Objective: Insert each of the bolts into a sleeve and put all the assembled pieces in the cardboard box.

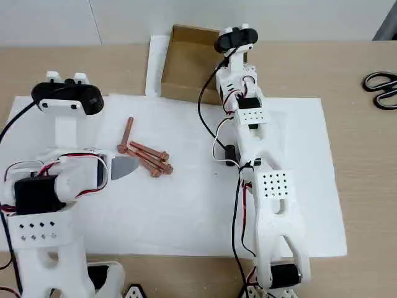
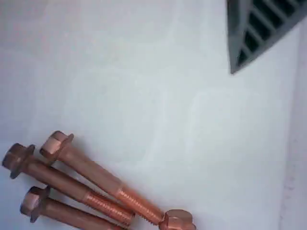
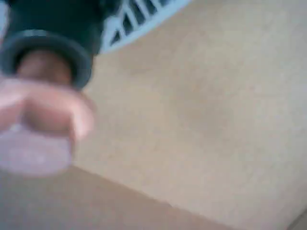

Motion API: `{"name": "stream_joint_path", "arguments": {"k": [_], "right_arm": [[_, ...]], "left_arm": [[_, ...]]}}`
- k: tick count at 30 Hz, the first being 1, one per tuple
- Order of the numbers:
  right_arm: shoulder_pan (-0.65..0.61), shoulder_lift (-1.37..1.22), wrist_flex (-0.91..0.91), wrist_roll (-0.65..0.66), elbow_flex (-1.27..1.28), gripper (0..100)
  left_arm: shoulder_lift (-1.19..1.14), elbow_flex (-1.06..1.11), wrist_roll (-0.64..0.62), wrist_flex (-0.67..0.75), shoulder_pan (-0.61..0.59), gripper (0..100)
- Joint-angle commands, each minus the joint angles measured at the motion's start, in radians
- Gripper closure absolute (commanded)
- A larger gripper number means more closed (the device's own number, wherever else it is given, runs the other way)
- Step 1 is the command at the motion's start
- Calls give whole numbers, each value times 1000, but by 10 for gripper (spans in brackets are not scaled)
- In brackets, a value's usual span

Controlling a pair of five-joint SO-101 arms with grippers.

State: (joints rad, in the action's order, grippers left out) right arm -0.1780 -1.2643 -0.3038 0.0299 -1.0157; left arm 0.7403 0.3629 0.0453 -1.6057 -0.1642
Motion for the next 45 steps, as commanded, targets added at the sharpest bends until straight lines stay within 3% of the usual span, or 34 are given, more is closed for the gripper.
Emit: {"name": "stream_joint_path", "arguments": {"k": [1,8,20,28,36,41,45], "right_arm": [[-12,13,19,6,-46,961],[-44,18,1,8,-147,762],[-96,18,-389,69,-675,760],[-30,280,-736,63,-666,760],[13,423,-966,63,-666,760],[64,585,-1322,63,-666,760],[128,676,-1389,66,-666,760]], "left_arm": [[15,-42,6,3,0,628],[15,-42,6,3,0,628],[15,-42,8,3,0,627],[11,-39,6,23,0,627],[14,-39,6,23,3,627],[8,-38,0,-9,98,628],[8,-39,-18,-15,175,628]]}}
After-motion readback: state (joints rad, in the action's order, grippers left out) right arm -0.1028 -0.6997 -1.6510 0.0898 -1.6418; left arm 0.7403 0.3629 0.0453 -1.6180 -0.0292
